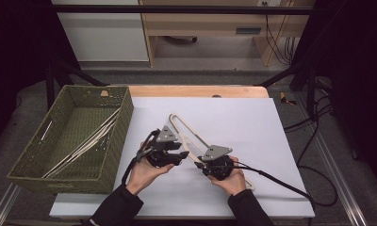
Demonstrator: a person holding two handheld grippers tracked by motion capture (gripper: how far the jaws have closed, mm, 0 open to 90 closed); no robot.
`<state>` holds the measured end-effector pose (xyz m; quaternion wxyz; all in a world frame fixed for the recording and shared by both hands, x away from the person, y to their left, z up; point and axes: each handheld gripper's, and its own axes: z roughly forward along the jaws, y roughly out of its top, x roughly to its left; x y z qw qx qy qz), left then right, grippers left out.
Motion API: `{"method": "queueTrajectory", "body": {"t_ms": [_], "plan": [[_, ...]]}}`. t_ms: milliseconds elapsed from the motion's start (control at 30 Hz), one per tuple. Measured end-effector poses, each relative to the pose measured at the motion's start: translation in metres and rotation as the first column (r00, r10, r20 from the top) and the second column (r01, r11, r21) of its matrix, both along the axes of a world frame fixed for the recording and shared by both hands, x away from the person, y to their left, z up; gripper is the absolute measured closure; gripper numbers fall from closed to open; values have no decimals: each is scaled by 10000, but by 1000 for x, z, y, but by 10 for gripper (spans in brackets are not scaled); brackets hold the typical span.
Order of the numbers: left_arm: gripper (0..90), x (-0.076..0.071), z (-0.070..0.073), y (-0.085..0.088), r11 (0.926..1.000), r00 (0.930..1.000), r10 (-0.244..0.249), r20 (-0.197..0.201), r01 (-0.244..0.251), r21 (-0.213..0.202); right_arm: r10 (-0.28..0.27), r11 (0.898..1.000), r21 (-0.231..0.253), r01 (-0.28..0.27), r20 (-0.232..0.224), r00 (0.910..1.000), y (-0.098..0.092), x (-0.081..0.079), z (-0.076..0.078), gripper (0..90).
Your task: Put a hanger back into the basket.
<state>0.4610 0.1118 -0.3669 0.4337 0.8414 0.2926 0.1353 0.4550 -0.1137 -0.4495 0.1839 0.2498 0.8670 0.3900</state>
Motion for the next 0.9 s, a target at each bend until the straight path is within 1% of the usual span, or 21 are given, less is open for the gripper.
{"method": "queueTrajectory", "body": {"t_ms": [67, 133, 167, 200, 267, 333, 400, 467, 533, 567, 600, 700, 767, 800, 833, 867, 900], "plan": [[398, -3, 10, 13, 9991, 9996, 77, 288, -65, -416, 32, 10000, 2, -32, 80, 10000, -2, 0, 3, 759], [325, -6, 19, 26, 9978, 9984, 146, 555, -110, -654, 20, 10000, -49, -19, 172, 9998, -5, 0, 7, 770], [292, -7, 21, 33, 9972, 9978, 217, 633, -170, -728, 31, 10000, -55, -30, 204, 9998, -7, 1, 9, 772], [271, -8, 23, 39, 9965, 9972, 266, 703, -210, -804, -117, 9999, 48, 116, 236, 9997, -8, 1, 11, 775], [238, -10, 24, 50, 9955, 9963, 398, 759, -330, -885, -93, 9999, 65, 91, 319, 9994, -11, 2, 14, 780], [217, -13, 20, 60, 9957, 9957, 503, 773, -440, -815, -229, 9997, 98, 226, 349, 9991, -13, 3, 17, 785], [201, -14, 13, 65, 9955, 9959, 557, 708, -499, -810, -329, 9994, 103, 325, 461, 9984, -16, 3, 20, 791], [192, -14, 7, 67, 9963, 9961, 539, 692, -490, -711, -474, 9989, 100, 469, 586, 9972, -18, 3, 22, 798], [182, -14, 0, 69, 9958, 9966, 509, 642, -457, -795, -547, 9985, 54, 544, 741, 9958, -21, 3, 25, 807], [178, -14, -3, 69, 9951, 9968, 505, 622, -450, -875, -640, 9979, 55, 638, 870, 9941, -22, 3, 27, 811], [174, -15, -5, 69, 9950, 9969, 496, 618, -440, -892, -791, 9969, 63, 788, 905, 9928, -24, 3, 29, 816], [162, -16, -12, 68, 9952, 9970, 429, 647, -369, -910, -983, 9951, 30, 987, 1185, 9881, -31, 3, 34, 832], [151, -17, -16, 67, 9948, 9970, 433, 635, -372, -950, -1213, 9926, 145, 1204, 1302, 9840, -37, 3, 37, 844], [148, -18, -18, 66, 9951, 9972, 405, 635, -346, -921, -1285, 9917, 170, 1274, 1390, 9819, -41, 3, 38, 851], [144, -18, -20, 66, 9954, 9971, 372, 662, -311, -911, -1469, 9891, 229, 1451, 1425, 9788, -44, 3, 40, 856], [141, -17, -23, 66, 9960, 9967, 348, 729, -286, -848, -1503, 9886, 272, 1479, 1506, 9771, -48, 5, 41, 860], [141, -17, -25, 65, 9965, 9967, 363, 721, -307, -782, -1694, 9854, 392, 1655, 1412, 9754, -52, 5, 42, 864]]}}
